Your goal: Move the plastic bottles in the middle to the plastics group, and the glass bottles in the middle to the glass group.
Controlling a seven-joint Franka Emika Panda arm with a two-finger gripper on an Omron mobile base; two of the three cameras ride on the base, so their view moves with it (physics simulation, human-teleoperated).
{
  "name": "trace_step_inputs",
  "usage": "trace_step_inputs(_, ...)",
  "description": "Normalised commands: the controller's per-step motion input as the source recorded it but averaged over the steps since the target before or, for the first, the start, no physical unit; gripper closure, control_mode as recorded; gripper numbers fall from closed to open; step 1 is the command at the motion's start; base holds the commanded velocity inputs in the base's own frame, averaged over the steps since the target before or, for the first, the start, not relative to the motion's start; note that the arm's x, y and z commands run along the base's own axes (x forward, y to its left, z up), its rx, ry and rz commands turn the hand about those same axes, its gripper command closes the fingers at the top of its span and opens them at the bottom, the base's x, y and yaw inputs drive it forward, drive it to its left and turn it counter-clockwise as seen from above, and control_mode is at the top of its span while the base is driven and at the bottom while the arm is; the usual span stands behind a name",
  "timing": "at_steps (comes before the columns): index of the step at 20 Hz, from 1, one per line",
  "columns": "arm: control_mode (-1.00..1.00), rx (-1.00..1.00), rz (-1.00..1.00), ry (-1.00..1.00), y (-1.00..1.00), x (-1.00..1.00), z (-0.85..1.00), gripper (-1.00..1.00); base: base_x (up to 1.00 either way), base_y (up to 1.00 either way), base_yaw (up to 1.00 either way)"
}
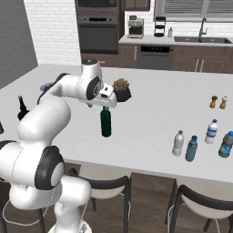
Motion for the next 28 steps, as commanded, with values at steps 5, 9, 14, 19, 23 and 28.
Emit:
trace_step_inputs(5,-1.0,-0.01,0.0,0.0,0.03,0.25,0.03,-1.0,0.0,0.0,0.0)
trace_step_inputs(9,-1.0,0.0,0.0,0.0,0.0,0.29,0.0,-1.0,0.0,0.0,0.0)
trace_step_inputs(14,-1.0,0.0,0.0,0.0,0.0,0.31,0.0,-1.0,0.0,0.0,0.0)
trace_step_inputs(19,-1.0,0.0,0.0,0.0,0.05,0.36,-0.03,-1.0,0.0,0.0,0.0)
trace_step_inputs(23,-1.0,0.0,0.0,0.0,0.0,0.09,0.0,-1.0,0.0,0.0,0.0)
trace_step_inputs(28,-1.0,0.0,0.0,0.0,0.0,0.16,-0.07,-1.0,0.0,0.0,0.0)
